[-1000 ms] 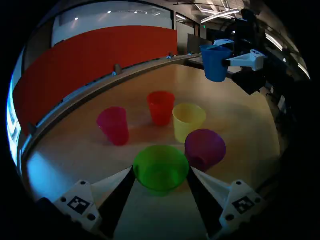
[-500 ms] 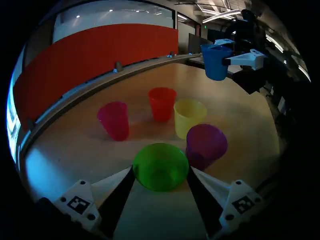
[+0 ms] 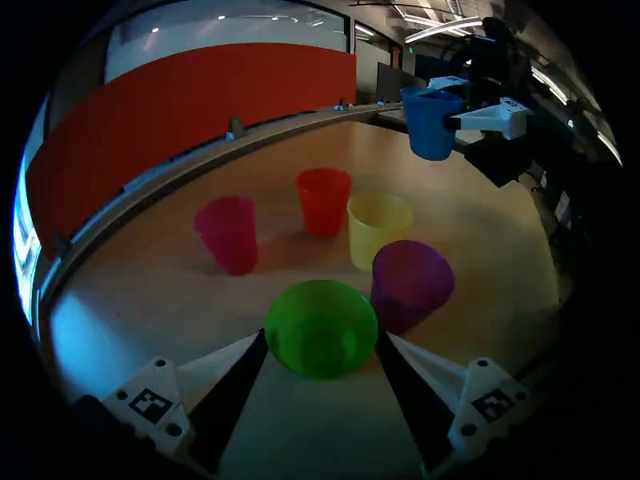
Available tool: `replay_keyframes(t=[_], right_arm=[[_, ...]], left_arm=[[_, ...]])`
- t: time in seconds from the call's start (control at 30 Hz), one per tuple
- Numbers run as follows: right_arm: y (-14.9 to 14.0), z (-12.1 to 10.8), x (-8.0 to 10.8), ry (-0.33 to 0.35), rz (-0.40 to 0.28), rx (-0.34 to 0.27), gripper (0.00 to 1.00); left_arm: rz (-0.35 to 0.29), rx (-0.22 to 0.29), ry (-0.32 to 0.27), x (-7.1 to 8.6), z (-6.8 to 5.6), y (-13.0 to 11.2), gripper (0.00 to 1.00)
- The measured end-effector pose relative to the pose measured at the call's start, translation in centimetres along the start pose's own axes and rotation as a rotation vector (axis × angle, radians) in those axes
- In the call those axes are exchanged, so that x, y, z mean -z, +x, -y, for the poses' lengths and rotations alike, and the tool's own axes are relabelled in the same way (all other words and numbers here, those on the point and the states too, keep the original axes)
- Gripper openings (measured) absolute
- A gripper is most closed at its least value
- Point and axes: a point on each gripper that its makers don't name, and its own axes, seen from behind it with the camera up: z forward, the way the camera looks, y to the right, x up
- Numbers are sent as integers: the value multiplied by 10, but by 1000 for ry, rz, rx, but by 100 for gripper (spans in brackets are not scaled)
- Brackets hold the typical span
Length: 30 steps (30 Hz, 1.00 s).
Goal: Pour water
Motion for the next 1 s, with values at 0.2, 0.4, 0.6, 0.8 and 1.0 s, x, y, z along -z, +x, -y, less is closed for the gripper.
replay_keyframes(t=[0.2,0.4,0.6,0.8,1.0], right_arm=[[-9,3,-2,9,16,-8,89],[-25,9,-9,27,48,-24,89],[-44,16,-16,39,80,-42,90],[-65,18,-20,43,117,-69,90],[-89,21,-22,48,166,-87,90]], left_arm=[[16,8,9,5,1,-5,97],[-7,19,16,17,0,-1,97],[-38,22,25,29,-4,3,97],[-72,43,33,42,-4,9,97],[-113,74,37,56,-2,20,97]])
